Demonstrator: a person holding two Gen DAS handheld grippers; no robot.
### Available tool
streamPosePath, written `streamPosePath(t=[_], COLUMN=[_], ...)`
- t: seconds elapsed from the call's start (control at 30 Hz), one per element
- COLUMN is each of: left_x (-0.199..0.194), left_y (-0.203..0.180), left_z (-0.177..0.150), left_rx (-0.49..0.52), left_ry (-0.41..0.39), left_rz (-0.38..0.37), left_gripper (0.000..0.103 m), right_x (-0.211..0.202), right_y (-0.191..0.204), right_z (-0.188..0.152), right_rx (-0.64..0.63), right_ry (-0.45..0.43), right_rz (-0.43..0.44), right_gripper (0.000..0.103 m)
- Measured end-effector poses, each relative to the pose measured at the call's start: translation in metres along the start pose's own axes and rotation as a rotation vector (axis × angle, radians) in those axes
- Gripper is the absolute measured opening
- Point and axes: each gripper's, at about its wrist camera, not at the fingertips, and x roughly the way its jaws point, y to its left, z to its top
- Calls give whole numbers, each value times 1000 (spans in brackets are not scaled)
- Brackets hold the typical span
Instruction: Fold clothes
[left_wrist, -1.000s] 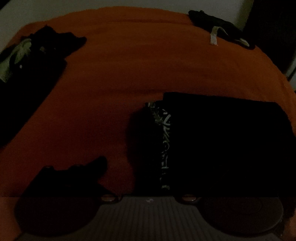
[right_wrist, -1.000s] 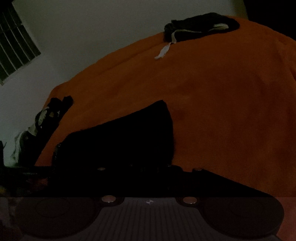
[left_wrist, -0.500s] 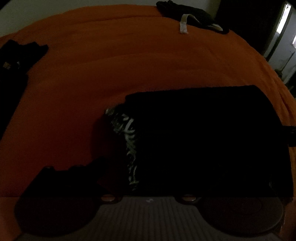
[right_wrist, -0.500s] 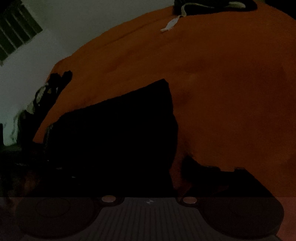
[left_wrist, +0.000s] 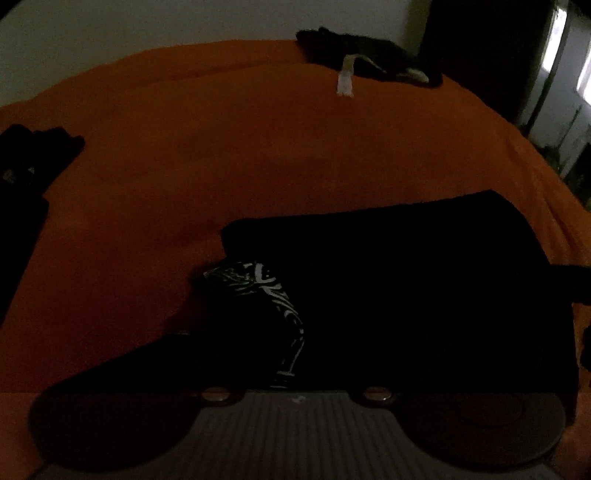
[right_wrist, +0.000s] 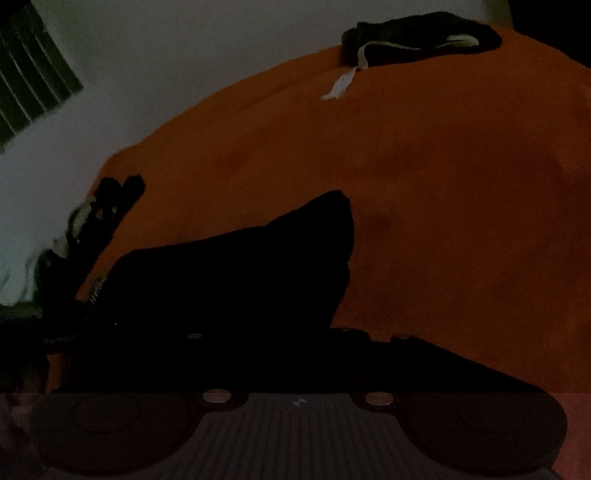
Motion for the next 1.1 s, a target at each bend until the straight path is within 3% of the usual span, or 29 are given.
streamPosePath(t=[0.2, 0.5, 0.6, 0.8, 0.93, 1.03, 1.1], left_x=[-21, -47, -37, 2, 17, 25, 45], left_y=[-5, -12, -22, -43, -55, -55, -53], left_z=[-1, 28, 57, 131, 163, 187, 205], left_rx=[25, 47, 81, 58, 54, 24, 16], left_ry=[-75, -299, -378, -513, -620, -638, -569], left_rz=[27, 35, 44, 9, 7, -15, -28], left_gripper=[23, 23, 23, 23, 21, 21, 21], right_x=[-22, -51, -47, -27, -26, -26, -16], right_y=[25, 47, 35, -21, -53, -63, -62], right_z=[1, 30, 58, 135, 178, 206, 223], right_rx=[-112, -279, -311, -312, -288, -261, -289], right_ry=[-77, -290, -361, -467, -524, -519, -470], right_rz=[-64, -128, -135, -137, -179, -229, -284], right_gripper=[12, 12, 12, 12, 12, 12, 12])
